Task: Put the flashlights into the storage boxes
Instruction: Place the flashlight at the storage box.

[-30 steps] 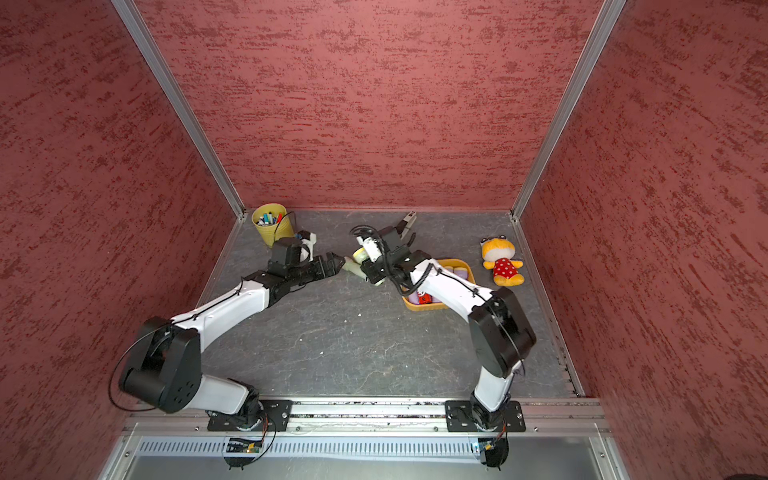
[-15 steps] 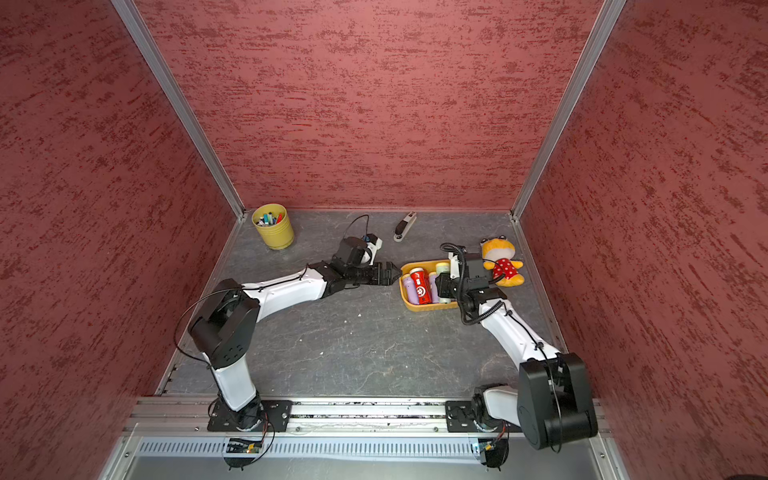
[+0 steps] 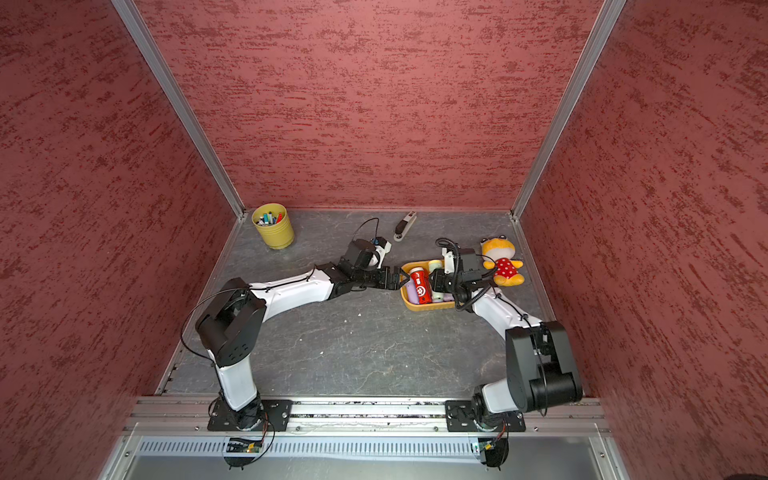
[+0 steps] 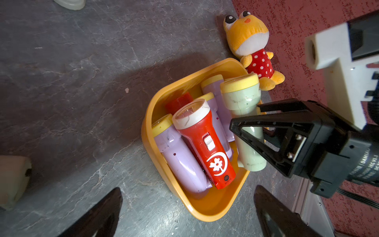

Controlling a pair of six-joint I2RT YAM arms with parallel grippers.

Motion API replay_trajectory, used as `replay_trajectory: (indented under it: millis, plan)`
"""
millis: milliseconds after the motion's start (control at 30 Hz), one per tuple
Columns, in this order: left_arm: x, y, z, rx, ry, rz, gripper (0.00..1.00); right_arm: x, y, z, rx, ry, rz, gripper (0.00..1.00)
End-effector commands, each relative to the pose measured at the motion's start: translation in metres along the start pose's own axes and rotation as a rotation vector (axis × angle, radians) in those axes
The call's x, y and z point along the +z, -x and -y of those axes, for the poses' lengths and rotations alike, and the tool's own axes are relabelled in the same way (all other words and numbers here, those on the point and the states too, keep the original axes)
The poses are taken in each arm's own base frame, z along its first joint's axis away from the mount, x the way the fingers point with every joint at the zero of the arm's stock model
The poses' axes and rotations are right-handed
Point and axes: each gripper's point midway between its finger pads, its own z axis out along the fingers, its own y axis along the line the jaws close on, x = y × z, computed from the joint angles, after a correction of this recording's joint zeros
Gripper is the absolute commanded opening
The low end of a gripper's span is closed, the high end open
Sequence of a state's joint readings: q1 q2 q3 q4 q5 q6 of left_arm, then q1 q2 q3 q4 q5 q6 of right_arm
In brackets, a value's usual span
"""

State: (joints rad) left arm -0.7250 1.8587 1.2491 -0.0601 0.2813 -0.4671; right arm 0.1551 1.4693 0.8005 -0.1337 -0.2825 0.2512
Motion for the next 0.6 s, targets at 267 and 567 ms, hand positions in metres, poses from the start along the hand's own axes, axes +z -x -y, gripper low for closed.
replay_trajectory:
  millis: [267, 567]
  plan:
    - [-0.010, 0.005, -0.006, 0.013, 0.018, 0.020, 1.00, 0.004, 0.014, -0.005, 0.006, 0.021, 0.023, 0.55]
    - [-0.013, 0.004, -0.011, 0.002, 0.024, 0.024, 1.00, 0.004, 0.010, -0.003, 0.014, 0.006, 0.002, 0.48]
